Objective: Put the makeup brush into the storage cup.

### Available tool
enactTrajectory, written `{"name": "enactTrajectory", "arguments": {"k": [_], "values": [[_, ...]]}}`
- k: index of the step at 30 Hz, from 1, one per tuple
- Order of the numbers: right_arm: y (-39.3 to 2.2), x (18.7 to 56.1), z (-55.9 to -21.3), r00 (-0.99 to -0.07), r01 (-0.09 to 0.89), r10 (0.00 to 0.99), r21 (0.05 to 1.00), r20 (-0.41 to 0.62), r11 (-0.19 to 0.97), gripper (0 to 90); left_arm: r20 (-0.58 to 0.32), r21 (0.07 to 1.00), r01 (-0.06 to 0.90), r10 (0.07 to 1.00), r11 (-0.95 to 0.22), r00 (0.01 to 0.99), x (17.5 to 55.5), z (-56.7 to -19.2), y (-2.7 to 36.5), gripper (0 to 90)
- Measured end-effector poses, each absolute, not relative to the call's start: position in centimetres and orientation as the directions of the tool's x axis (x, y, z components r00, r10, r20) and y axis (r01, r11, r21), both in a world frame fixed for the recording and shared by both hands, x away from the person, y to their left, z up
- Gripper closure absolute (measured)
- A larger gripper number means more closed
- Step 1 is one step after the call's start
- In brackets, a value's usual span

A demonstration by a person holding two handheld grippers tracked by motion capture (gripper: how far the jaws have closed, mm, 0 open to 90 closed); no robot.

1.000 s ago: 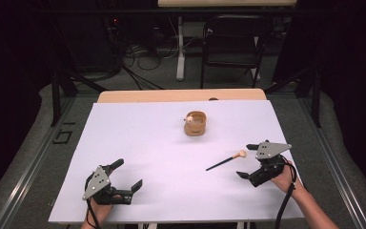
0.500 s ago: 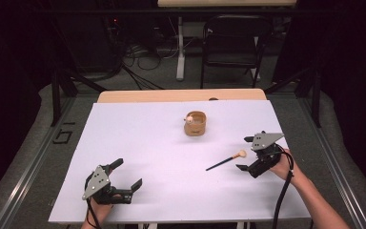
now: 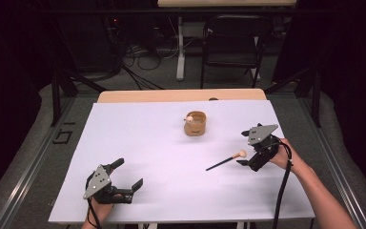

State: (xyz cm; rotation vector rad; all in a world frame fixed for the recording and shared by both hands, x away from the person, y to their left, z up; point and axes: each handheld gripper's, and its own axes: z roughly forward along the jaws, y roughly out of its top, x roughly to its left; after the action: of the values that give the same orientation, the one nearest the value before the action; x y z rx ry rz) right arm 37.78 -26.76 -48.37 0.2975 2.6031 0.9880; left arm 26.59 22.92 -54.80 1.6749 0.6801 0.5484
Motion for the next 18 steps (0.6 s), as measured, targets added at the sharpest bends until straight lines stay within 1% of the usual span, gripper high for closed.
{"name": "enactTrajectory", "arguments": {"k": [5, 7, 9, 13, 17, 18], "values": [[-26.6, 38.3, -48.2, -0.923, 0.071, 0.301, 0.663, -0.239, 0.745, 0.0, -0.005, 0.980, 0.143, 0.697, -0.140, 0.717, 26.6, -54.8, 22.9, 0.1], [-26.5, 38.6, -48.1, -0.930, 0.070, 0.285, 0.649, -0.232, 0.758, 0.0, -0.005, 0.980, 0.142, 0.697, -0.140, 0.717, 26.6, -54.8, 22.9, 0.1], [-26.3, 38.8, -48.1, -0.931, 0.053, 0.267, 0.631, -0.250, 0.774, 0.0, -0.005, 0.980, 0.143, 0.693, -0.141, 0.720, 26.6, -54.8, 22.9, 0.1], [-25.6, 39.2, -48.4, -0.945, 0.033, 0.210, 0.566, -0.250, 0.823, 0.0, -0.003, 0.979, 0.143, 0.695, -0.144, 0.719, 26.6, -54.8, 22.8, 0.1], [-25.3, 39.7, -48.3, -0.951, 0.028, 0.195, 0.561, -0.240, 0.827, 0.0, -0.004, 0.979, 0.143, 0.697, -0.142, 0.717, 26.6, -54.8, 22.8, 0.1], [-25.2, 40.0, -48.0, -0.957, 0.025, 0.176, 0.539, -0.231, 0.842, 0.0, -0.005, 0.980, 0.142, 0.696, -0.140, 0.718, 26.6, -54.8, 22.9, 0.0]]}}
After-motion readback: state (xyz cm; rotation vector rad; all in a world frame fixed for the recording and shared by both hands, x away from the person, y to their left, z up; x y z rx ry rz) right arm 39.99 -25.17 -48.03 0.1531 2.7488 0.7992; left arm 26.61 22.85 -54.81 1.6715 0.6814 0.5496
